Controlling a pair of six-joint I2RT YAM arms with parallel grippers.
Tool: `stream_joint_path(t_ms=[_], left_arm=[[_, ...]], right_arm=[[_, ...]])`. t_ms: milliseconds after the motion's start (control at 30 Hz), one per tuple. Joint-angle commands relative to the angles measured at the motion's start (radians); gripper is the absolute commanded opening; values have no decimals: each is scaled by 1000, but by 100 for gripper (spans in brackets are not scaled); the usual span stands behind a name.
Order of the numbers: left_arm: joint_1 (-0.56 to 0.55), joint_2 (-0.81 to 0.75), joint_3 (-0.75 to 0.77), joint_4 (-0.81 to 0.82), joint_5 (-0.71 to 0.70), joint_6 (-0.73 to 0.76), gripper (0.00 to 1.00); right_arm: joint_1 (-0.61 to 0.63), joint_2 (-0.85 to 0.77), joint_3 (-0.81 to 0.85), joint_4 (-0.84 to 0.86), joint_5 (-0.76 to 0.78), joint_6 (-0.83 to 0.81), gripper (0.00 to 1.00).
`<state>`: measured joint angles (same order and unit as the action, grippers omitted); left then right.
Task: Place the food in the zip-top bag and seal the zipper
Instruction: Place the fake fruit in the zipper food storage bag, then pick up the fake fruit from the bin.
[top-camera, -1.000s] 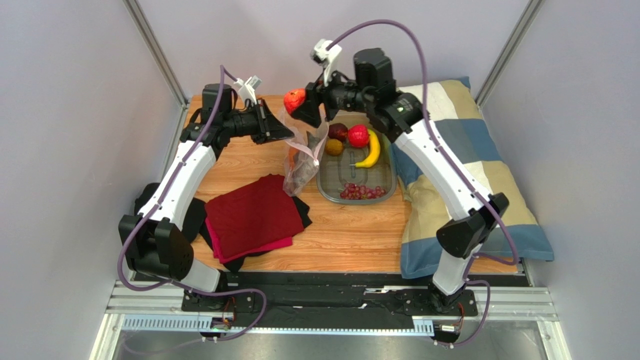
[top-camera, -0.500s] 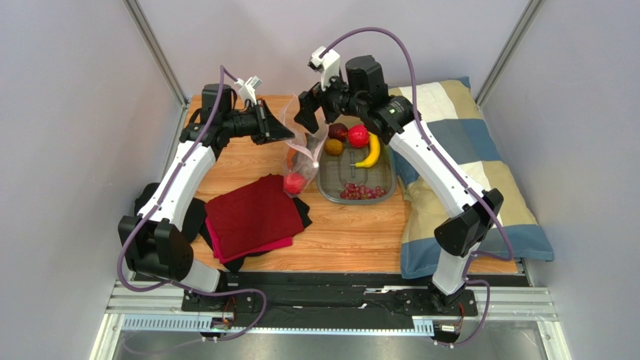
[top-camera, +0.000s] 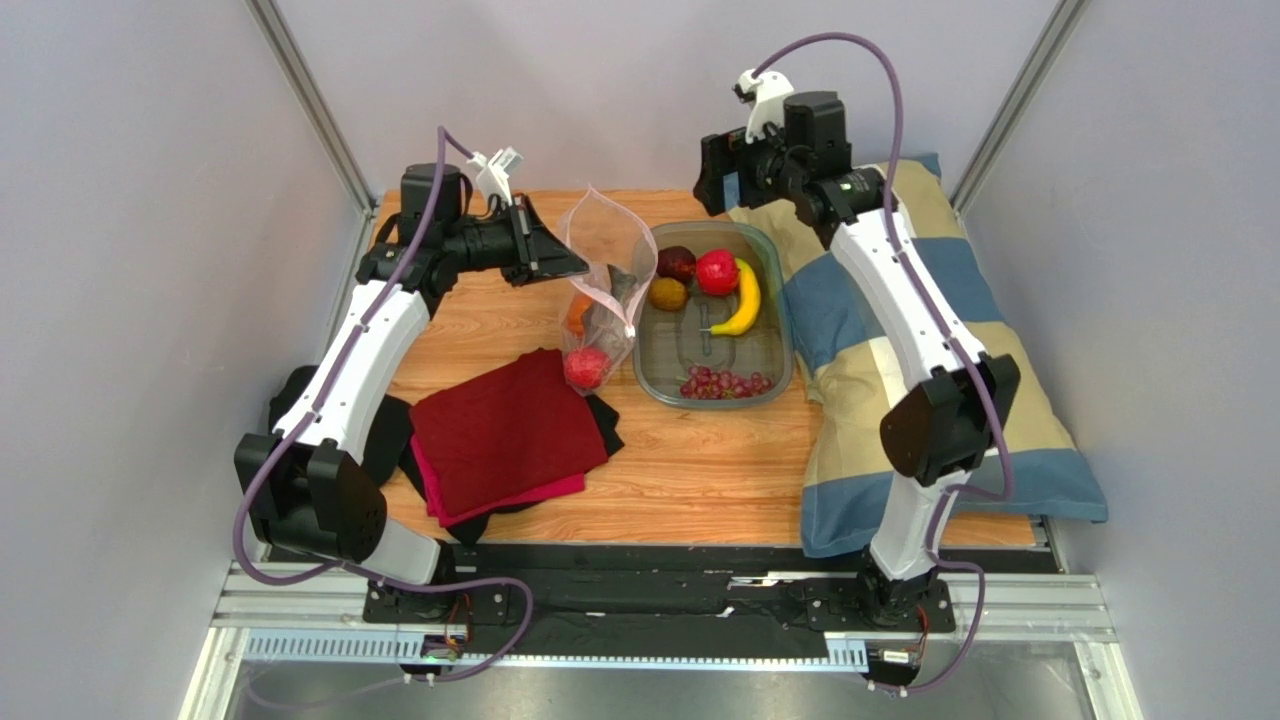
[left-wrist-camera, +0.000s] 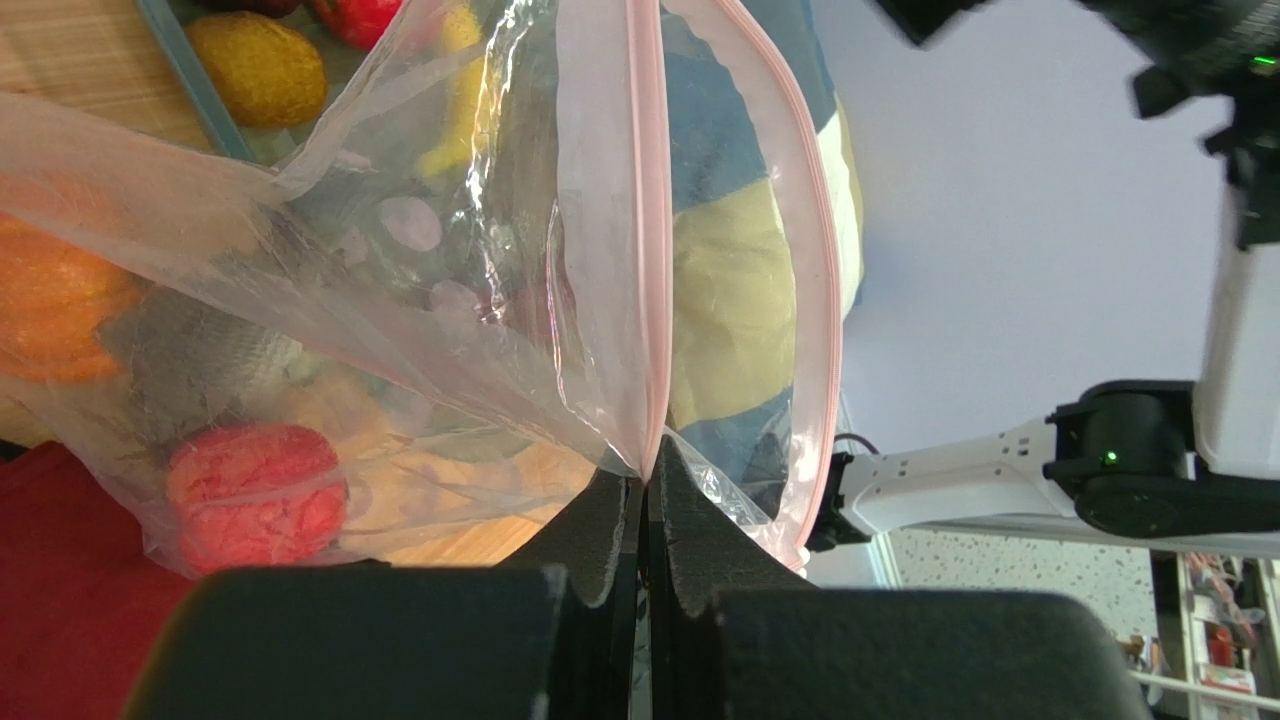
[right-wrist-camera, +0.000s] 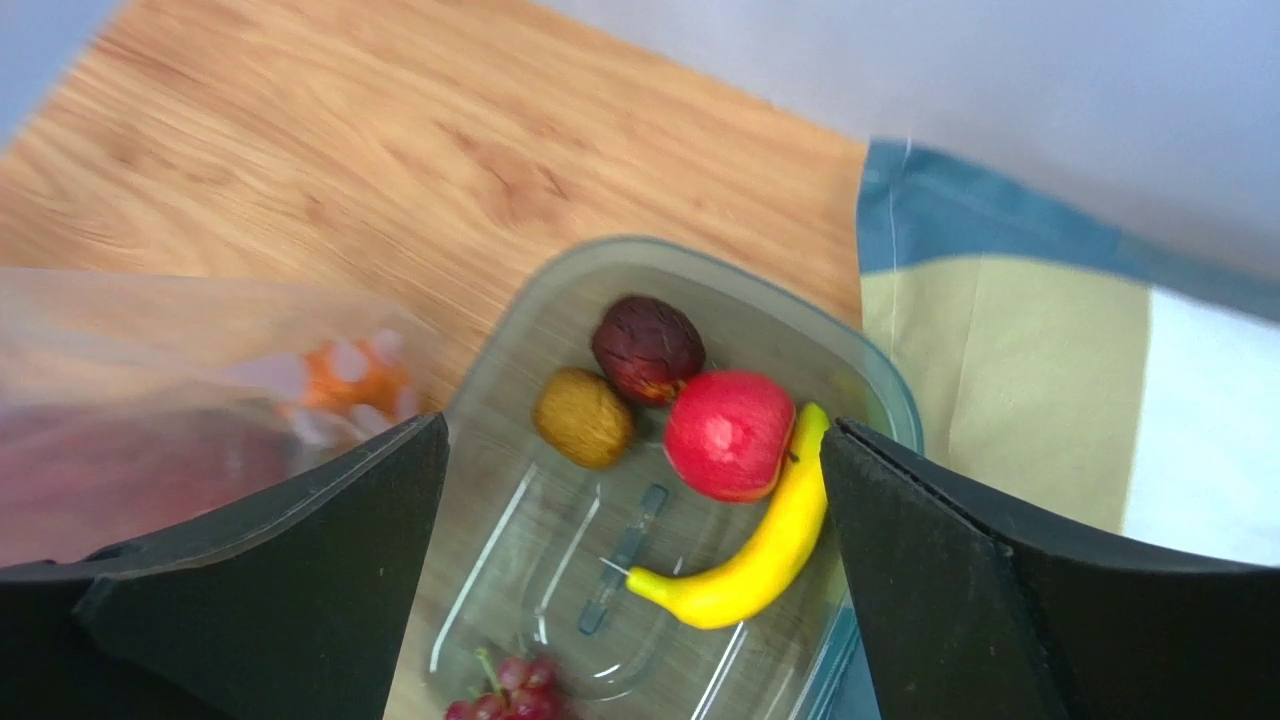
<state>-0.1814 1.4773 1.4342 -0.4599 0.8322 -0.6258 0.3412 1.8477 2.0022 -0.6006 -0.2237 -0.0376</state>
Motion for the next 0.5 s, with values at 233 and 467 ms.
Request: stream_joint_path(t_ms=[233,467], left_arm=[[-1,-15,52,0,2,14,0],[-1,1,51,3,10,14,0]], right_arm=[[16,295,-10,58,283,-54,100],[16,386,-13,64,302,-91,100]])
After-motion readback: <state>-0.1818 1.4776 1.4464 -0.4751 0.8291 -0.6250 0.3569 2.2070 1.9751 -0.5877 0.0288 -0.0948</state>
